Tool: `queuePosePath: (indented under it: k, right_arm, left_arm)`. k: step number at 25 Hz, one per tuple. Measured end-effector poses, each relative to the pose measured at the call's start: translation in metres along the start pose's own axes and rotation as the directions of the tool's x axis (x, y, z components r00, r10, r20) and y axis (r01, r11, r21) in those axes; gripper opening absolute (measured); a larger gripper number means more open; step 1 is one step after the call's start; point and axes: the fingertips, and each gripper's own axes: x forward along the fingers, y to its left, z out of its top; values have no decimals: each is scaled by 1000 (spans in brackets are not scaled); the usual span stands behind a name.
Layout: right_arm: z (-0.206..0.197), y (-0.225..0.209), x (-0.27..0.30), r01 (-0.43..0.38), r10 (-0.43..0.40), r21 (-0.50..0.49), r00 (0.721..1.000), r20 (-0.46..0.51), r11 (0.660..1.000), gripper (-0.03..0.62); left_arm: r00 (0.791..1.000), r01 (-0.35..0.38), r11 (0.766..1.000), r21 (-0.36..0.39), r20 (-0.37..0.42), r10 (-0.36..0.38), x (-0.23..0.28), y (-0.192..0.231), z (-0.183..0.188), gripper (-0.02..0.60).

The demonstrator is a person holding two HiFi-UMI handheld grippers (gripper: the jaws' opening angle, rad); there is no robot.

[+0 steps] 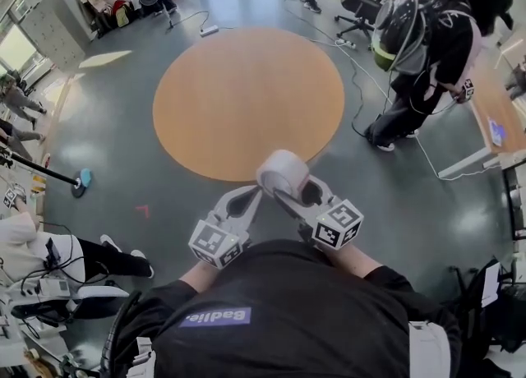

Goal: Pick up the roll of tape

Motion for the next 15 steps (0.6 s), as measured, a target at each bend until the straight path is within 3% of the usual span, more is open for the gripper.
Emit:
queuePosePath:
  k: [15]
  right_arm:
    - [-6, 1, 1, -1, 1, 20, 1000, -14, 1000, 304]
  left_arm:
    - [1000, -5, 1000, -7, -4, 5, -4, -1, -3, 15]
